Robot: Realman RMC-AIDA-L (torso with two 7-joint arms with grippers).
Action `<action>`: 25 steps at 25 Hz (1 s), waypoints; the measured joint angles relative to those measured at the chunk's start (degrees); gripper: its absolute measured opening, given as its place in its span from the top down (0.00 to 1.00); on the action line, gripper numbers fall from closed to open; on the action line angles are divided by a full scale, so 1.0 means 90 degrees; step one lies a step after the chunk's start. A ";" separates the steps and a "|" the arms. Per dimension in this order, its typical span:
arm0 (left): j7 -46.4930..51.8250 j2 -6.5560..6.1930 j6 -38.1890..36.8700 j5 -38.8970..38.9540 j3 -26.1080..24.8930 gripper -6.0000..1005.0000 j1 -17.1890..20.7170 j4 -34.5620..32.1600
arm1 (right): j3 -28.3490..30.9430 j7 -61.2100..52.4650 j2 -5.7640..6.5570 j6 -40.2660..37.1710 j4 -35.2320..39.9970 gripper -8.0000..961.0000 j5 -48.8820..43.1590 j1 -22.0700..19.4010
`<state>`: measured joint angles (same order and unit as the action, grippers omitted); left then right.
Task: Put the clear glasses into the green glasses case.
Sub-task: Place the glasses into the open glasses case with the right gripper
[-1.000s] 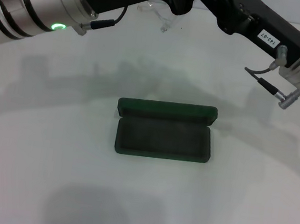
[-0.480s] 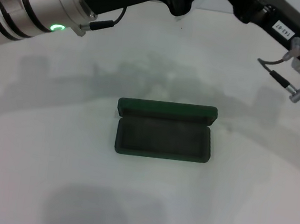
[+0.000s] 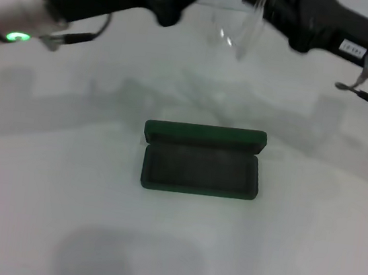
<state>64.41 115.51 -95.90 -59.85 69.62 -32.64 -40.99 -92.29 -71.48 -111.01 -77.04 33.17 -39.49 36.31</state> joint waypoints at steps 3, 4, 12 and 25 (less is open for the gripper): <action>0.0295 -0.0124 -0.0026 -0.0002 -0.0046 0.97 0.0305 -0.0226 | 0.0284 -0.0923 0.0258 0.0413 0.0847 0.88 -0.1610 -0.0110; 0.0382 -0.0161 -0.0029 -0.0002 -0.0073 0.97 0.0409 -0.0312 | 0.0465 -0.1326 0.0296 0.0476 0.1177 0.88 -0.2253 -0.0129; 0.0719 -0.0285 -0.0173 -0.0119 -0.0417 0.97 0.0903 -0.0436 | 0.1994 -0.4699 0.0032 -0.0500 0.3821 0.88 -0.7103 -0.0079; 0.1099 -0.0480 -0.0410 -0.0338 -0.0718 0.97 0.1184 -0.0371 | 0.2245 -0.6822 -0.0420 -0.3014 0.5715 0.88 -0.9908 0.0884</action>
<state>74.30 111.19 -99.58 -62.89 63.16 -21.98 -44.33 -72.08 -132.88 -114.79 -104.17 84.60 -128.66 44.27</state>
